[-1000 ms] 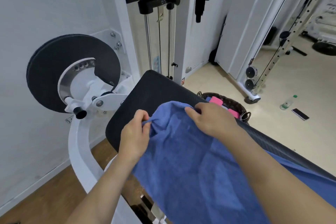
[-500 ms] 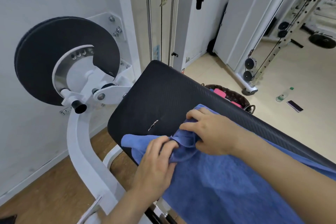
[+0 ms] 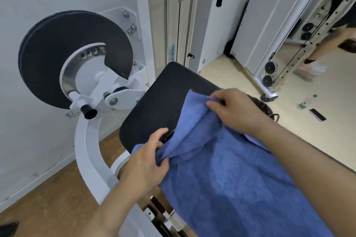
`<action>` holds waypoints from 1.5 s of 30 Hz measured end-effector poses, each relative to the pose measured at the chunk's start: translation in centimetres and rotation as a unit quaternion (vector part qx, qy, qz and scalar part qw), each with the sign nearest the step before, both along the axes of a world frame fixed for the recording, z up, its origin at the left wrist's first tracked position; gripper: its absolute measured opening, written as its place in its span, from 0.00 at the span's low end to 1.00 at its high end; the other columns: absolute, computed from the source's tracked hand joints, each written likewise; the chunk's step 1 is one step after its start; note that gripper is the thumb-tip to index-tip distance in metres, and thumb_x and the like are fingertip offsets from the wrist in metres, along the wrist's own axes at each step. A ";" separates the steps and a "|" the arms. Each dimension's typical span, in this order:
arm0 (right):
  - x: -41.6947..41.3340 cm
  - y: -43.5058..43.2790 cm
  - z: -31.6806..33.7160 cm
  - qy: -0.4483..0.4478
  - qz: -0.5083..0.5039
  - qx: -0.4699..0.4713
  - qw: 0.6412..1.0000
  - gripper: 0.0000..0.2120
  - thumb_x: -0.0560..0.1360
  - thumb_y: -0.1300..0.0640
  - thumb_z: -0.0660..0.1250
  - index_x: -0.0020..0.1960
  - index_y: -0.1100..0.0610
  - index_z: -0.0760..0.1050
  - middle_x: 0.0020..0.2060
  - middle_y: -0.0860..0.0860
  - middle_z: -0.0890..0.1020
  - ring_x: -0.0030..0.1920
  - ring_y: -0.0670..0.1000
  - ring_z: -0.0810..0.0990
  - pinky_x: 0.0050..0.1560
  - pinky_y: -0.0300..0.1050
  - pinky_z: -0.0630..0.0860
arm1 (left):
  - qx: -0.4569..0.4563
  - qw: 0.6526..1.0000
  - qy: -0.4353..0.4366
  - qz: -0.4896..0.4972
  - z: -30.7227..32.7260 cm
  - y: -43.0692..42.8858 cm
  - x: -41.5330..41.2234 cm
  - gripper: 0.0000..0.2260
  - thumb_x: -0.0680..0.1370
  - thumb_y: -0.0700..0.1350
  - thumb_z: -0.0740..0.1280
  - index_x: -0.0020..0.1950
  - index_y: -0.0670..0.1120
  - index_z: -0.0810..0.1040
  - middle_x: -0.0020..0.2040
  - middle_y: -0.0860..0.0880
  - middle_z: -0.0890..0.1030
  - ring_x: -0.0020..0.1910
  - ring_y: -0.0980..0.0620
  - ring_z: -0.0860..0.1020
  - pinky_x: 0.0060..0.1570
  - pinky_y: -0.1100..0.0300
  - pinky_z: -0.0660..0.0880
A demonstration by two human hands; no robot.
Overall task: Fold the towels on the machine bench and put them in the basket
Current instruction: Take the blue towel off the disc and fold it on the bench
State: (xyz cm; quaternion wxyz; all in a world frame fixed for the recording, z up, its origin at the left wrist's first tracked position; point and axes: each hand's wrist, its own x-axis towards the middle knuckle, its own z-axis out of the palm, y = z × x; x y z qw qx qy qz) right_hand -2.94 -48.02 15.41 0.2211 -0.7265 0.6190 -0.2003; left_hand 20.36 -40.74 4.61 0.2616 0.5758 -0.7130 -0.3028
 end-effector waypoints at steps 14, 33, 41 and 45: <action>2.6 -11.3 0.1 0.020 -0.108 -0.004 0.994 0.09 0.73 0.55 0.68 0.42 0.60 0.82 0.39 0.57 0.83 0.41 0.56 0.79 0.42 0.47 0.76 | 0.125 0.896 0.313 0.289 -2.6 -6.8 6.7 0.06 0.75 0.40 0.71 0.49 0.50 0.80 0.39 0.51 0.85 0.38 0.54 0.83 0.34 0.64 0.77; 4.9 -15.6 -2.9 0.171 -0.079 -0.090 0.978 0.11 0.74 0.47 0.65 0.50 0.53 0.79 0.44 0.51 0.80 0.48 0.55 0.78 0.43 0.47 0.75 | -0.112 0.936 0.022 0.334 -6.2 -7.8 6.9 0.08 0.77 0.40 0.64 0.48 0.49 0.82 0.49 0.52 0.81 0.49 0.52 0.75 0.52 0.60 0.69; 9.1 -12.5 -7.1 0.354 0.157 -0.163 0.908 0.28 0.78 0.40 0.55 0.71 0.56 0.69 0.70 0.57 0.70 0.69 0.59 0.68 0.62 0.56 0.69 | 0.043 0.983 -0.174 0.039 -4.4 -7.6 1.0 0.39 0.64 0.78 0.55 0.66 0.78 0.33 0.75 0.59 0.27 0.75 0.49 0.30 0.71 0.36 0.45; 8.0 -12.3 -7.7 0.376 0.159 -0.126 0.904 0.37 0.76 0.33 0.40 0.78 0.52 0.53 0.78 0.54 0.55 0.77 0.54 0.52 0.73 0.54 0.53 | 0.094 0.978 -0.185 0.034 -3.4 -8.3 1.5 0.43 0.65 0.75 0.63 0.63 0.79 0.30 0.72 0.61 0.23 0.74 0.48 0.27 0.71 0.33 0.45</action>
